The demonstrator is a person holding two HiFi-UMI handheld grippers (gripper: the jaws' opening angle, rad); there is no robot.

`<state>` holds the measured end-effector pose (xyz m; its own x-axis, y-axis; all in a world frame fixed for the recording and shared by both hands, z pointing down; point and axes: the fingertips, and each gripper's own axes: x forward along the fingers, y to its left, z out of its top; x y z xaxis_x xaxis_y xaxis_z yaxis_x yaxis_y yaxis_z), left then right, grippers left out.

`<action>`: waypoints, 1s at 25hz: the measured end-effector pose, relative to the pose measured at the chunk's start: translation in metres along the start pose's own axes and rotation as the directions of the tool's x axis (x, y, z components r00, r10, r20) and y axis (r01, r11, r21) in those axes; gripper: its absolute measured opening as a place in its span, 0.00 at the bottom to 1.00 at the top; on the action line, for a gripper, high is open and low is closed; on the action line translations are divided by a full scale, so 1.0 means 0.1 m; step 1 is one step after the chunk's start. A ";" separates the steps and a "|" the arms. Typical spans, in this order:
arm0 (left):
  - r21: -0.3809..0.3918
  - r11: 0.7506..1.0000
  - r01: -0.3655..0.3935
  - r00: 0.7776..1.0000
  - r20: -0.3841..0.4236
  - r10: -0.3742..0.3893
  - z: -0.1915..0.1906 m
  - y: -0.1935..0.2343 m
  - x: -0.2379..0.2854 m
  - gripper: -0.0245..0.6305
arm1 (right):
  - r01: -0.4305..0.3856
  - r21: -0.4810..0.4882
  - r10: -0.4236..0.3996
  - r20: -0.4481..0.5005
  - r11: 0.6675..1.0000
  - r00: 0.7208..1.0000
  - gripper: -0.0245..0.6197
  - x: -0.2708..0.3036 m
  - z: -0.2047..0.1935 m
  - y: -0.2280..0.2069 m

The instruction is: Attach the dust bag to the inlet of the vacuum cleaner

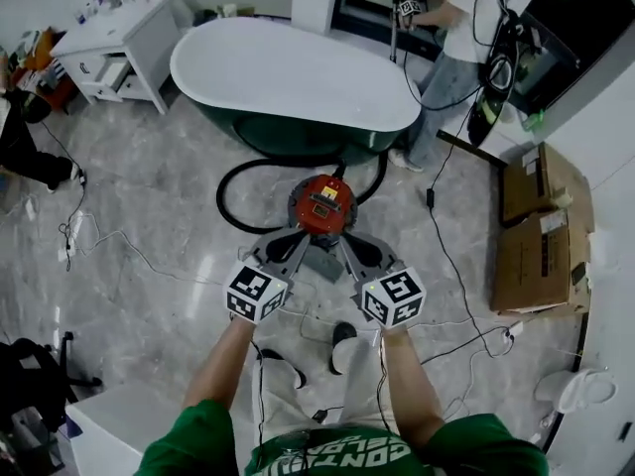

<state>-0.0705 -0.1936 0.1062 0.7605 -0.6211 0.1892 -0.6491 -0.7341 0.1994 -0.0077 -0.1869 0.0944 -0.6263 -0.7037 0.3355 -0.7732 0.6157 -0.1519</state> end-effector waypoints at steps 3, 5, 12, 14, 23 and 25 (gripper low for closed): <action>-0.021 1.000 -0.014 1.000 0.006 0.014 0.51 -0.27 -0.26 0.04 | -0.004 0.004 0.004 -0.007 1.000 1.000 0.05 -0.32 0.42 0.23; -0.023 0.999 -0.029 1.000 0.012 0.029 0.77 -0.43 -0.40 0.04 | -0.009 0.017 0.009 -0.002 1.000 1.000 0.05 -0.50 0.65 0.36; -0.049 0.996 -0.072 0.995 0.067 0.075 1.35 -0.86 -0.63 0.04 | -0.003 0.011 0.003 0.058 1.000 0.998 0.05 -1.01 1.17 0.54; -0.069 0.995 -0.078 0.993 0.081 0.083 1.42 -1.01 -0.66 0.04 | 0.002 0.009 -0.003 0.077 1.000 0.997 0.05 -1.18 1.27 0.53; -0.063 0.993 -0.101 0.988 0.111 0.108 1.63 -1.27 -0.69 0.04 | 0.035 -0.018 -0.033 0.126 0.999 0.991 0.05 -1.57 1.51 0.43; -0.054 0.994 -0.099 0.987 0.119 0.105 1.70 -1.30 -0.68 0.04 | 0.047 -0.021 -0.044 0.129 0.999 0.991 0.05 -1.64 1.52 0.39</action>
<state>-0.0357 -0.1027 -0.0963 0.6848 -0.7228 0.0928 -0.7209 -0.6534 0.2311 0.0498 -0.1014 -0.1074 -0.5992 -0.7700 0.2193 -0.7996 0.5892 -0.1163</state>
